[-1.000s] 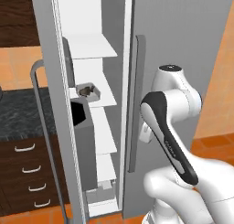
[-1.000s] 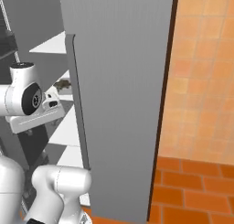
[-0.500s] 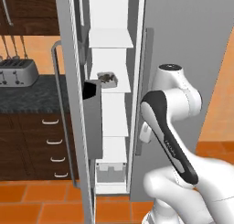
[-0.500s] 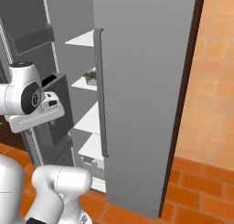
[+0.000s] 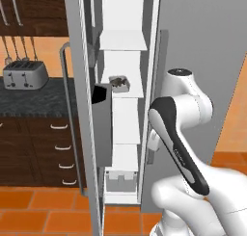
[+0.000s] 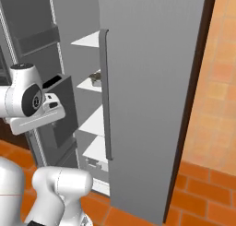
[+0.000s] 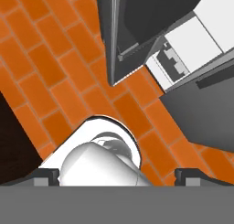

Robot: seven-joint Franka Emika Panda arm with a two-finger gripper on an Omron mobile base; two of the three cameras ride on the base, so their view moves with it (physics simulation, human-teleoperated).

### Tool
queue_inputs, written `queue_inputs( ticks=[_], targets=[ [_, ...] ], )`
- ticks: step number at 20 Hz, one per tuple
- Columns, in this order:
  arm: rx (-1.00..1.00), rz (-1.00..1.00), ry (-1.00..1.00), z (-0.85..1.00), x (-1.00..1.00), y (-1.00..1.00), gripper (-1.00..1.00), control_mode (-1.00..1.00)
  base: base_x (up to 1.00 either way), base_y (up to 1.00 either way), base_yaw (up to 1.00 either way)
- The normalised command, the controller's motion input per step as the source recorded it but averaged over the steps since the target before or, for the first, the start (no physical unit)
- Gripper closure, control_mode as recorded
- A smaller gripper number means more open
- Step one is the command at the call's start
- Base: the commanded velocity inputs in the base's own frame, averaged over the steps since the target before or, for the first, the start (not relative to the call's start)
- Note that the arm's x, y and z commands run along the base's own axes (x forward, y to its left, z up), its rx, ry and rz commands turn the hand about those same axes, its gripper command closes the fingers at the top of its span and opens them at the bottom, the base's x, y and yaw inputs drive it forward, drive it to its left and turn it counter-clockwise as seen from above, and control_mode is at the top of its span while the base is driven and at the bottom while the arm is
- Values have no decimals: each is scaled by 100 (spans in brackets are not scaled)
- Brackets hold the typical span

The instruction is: Take the meat container that has the fish and place it on the second highest rack of the freezer. Then take the vegetable container that has the carrot and bell pepper and place it on the highest rack of the freezer.

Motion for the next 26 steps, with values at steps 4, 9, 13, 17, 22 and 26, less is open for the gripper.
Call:
queue_inputs(
  ticks=[4,9,13,17,22,26],
  targets=[
    [0,0,0,0,0,0,-100,100,-78,-100,26],
    [0,0,0,0,0,0,-100,100,-79,-100,22],
    [0,0,0,0,0,0,-100,100,-1,-98,-10],
    [0,0,0,0,0,0,-100,100,0,-94,-8],
    [0,0,0,0,0,0,-100,100,5,-28,46],
    [0,0,0,0,0,0,-100,100,-14,-7,99]
  ],
)
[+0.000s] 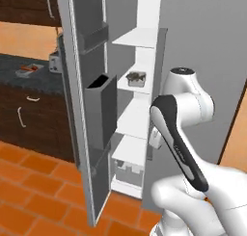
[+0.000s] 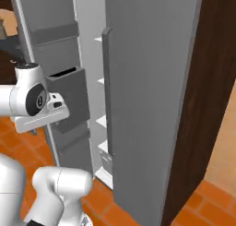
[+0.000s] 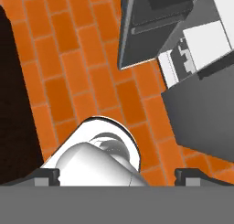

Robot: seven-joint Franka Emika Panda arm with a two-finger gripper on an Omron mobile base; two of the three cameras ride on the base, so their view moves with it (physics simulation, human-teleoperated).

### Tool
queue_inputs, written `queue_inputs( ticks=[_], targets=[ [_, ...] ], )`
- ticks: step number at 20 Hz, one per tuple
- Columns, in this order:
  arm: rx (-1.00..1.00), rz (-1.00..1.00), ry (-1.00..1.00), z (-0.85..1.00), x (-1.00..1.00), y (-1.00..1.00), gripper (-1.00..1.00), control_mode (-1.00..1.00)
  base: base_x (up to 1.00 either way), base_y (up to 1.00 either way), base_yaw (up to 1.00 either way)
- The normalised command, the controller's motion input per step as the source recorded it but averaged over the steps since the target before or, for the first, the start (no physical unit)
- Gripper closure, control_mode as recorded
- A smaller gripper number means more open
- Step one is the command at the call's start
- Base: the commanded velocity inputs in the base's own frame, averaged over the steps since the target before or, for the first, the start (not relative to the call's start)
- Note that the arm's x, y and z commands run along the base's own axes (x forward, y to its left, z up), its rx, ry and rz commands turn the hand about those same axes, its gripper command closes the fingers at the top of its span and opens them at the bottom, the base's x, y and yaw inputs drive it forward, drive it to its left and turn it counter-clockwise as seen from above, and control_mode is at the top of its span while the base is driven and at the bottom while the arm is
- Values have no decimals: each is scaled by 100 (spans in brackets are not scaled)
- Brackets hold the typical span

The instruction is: Take the meat container that has the fish and place it on the second highest rack of the freezer. Then take the vegetable container that has the carrot and bell pepper and place it on the highest rack of the freezer.

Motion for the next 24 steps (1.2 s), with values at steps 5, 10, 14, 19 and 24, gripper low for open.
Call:
queue_inputs(
  ticks=[5,10,14,19,24],
  targets=[
    [0,0,0,0,0,0,-100,100,-35,-10,98],
    [0,0,0,0,0,0,-100,100,4,6,72],
    [0,0,0,0,0,0,-100,100,39,19,61],
    [0,0,0,0,0,0,-100,100,52,34,27],
    [0,0,0,0,0,0,-100,100,65,48,-5]
  ],
)
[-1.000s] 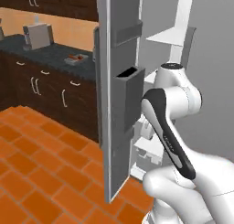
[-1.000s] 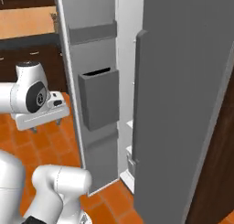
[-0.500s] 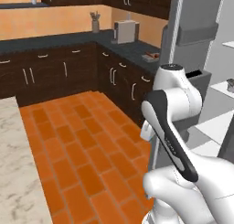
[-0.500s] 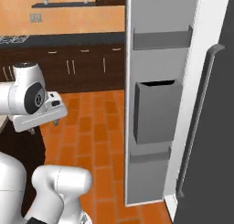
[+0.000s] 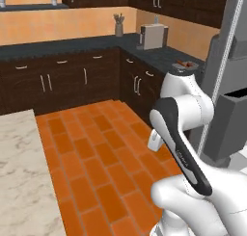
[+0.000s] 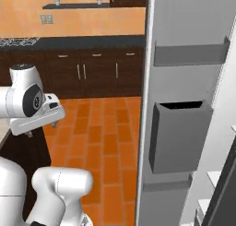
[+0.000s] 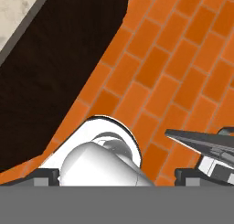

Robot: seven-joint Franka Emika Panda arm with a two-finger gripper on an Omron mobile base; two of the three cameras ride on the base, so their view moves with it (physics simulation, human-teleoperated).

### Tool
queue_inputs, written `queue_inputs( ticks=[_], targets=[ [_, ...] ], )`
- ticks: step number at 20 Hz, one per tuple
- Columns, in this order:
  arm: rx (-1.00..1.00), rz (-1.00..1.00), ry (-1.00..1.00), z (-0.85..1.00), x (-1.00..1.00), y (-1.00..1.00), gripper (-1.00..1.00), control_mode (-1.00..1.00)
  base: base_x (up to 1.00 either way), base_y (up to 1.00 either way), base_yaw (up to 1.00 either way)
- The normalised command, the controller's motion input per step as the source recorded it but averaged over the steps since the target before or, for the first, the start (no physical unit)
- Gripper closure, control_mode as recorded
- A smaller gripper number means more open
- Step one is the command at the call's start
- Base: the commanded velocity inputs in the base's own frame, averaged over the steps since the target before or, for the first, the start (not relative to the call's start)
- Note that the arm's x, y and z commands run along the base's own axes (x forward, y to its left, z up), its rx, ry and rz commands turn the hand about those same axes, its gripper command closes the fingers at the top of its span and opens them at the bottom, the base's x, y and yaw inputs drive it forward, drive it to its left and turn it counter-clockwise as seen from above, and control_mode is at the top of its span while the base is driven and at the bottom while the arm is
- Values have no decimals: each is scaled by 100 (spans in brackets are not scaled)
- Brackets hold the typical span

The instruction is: Take the meat container that has the fish and place it on the second highest rack of the freezer. Then take the vegetable container that has the carrot and bell pepper and place it on the highest rack of the freezer.

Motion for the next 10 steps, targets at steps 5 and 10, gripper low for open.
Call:
queue_inputs(
  ticks=[5,10],
  targets=[
    [0,0,0,0,0,0,-100,100,43,62,-3],
    [0,0,0,0,0,0,-100,100,80,3,-4]
  ],
)
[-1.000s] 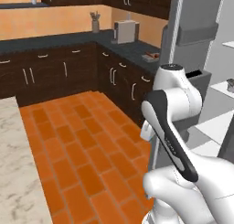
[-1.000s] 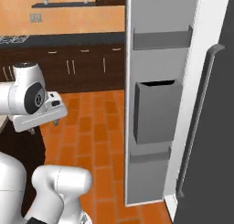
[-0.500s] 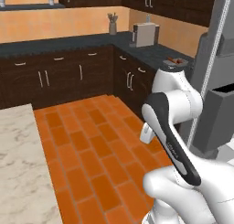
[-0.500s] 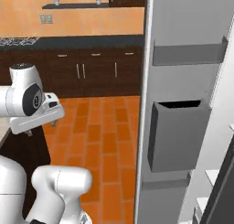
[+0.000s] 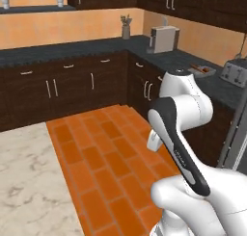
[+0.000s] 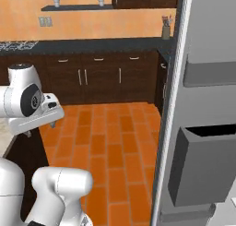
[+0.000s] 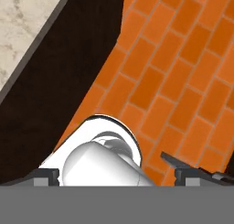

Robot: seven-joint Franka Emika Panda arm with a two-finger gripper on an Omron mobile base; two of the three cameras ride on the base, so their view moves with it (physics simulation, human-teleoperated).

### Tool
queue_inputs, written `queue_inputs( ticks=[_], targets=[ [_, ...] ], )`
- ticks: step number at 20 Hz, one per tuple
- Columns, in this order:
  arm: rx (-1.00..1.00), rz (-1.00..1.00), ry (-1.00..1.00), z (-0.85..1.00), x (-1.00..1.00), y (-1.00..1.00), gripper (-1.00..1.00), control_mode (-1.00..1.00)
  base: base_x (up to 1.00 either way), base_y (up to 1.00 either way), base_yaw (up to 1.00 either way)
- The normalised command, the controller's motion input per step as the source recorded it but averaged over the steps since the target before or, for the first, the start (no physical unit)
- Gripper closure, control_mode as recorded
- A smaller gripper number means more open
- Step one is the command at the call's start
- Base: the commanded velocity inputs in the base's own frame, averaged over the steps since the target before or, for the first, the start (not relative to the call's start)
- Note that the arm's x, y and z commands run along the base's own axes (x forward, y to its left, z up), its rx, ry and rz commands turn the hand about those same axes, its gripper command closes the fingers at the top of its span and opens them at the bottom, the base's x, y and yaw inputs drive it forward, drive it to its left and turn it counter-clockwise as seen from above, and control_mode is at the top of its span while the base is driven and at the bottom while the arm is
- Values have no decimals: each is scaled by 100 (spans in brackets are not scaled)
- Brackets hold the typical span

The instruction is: Take the meat container that has the fish and place it on the second highest rack of the freezer. Then take the vegetable container that has the carrot and bell pepper and place it on the highest rack of the freezer.

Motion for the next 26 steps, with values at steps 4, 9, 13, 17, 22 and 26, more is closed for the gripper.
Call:
queue_inputs(
  ticks=[4,9,13,17,22,26],
  targets=[
    [0,0,0,0,0,0,-100,100,100,-6,-8],
    [0,0,0,0,0,0,-100,100,100,0,-8],
    [0,0,0,0,0,0,-100,100,100,-3,-14],
    [0,0,0,0,0,0,-100,100,100,-44,-22],
    [0,0,0,0,0,0,-100,100,100,-56,-41],
    [0,0,0,0,0,0,-100,100,100,-18,-51]
  ],
)
